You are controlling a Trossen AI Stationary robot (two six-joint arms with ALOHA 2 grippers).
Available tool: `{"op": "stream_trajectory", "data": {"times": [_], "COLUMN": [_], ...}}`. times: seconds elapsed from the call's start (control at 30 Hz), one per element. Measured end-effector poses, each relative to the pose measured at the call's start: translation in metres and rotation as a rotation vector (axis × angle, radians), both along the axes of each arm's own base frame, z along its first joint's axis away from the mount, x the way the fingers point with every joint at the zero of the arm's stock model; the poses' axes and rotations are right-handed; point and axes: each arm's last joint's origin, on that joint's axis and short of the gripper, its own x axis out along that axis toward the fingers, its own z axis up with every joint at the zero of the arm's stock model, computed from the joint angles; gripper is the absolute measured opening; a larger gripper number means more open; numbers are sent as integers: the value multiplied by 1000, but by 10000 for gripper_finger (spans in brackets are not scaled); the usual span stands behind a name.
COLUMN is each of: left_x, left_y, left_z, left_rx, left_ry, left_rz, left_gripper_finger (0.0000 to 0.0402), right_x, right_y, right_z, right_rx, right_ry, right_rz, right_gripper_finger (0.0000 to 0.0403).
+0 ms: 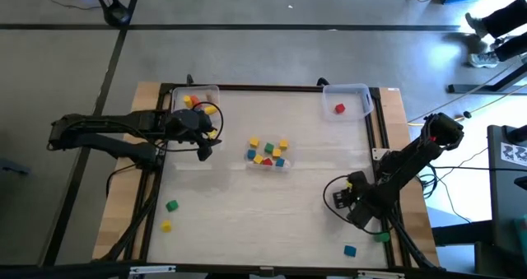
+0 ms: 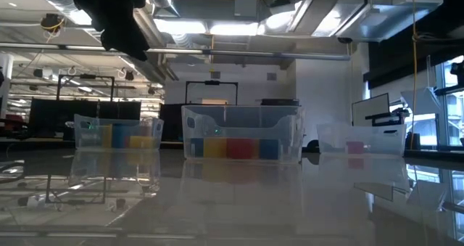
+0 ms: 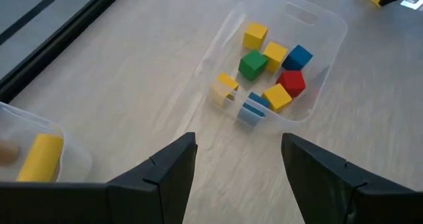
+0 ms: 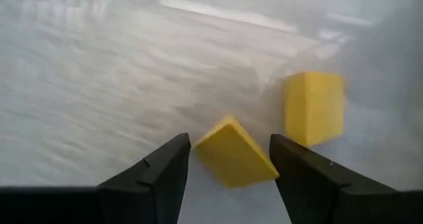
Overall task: Sort blocks by size
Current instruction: Move the yellow triangular block to the bottom of the table
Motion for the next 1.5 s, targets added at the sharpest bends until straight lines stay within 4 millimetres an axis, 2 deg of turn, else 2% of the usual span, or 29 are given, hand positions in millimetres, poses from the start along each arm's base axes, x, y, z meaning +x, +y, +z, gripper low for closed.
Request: {"op": "stream_trajectory", "data": {"times": [0.13,0.3,0.67,0.8,1.0,1.07,1.37,1.5], "left_x": [0,0,0,0,0,0,0,0], "left_y": [0,0,0,0,0,0,0,0], "left_z": [0,0,0,0,0,0,0,0], "left_rx": [0,0,0,0,0,0,0,0], "left_ry": [1,1,2,2,2,2,2,2], "left_rz": [0,0,0,0,0,0,0,0], "left_gripper_finger": [210,210,210,210,210,210,210,210], "right_x": [2,6,10,11,12,13,27,31], "right_y": [1,5,10,10,11,13,27,30], "right_z": [0,0,-13,-16,-14,-12,10,16], "right_rx": [-18,-8,-100,-112,-103,-109,-129,-155], "right_ry": [-19,-40,51,67,62,52,19,-14], "right_rz": [66,243,511,558,562,569,656,676], "right_gripper_finger": [209,209,207,175,82,63,66,49]}}
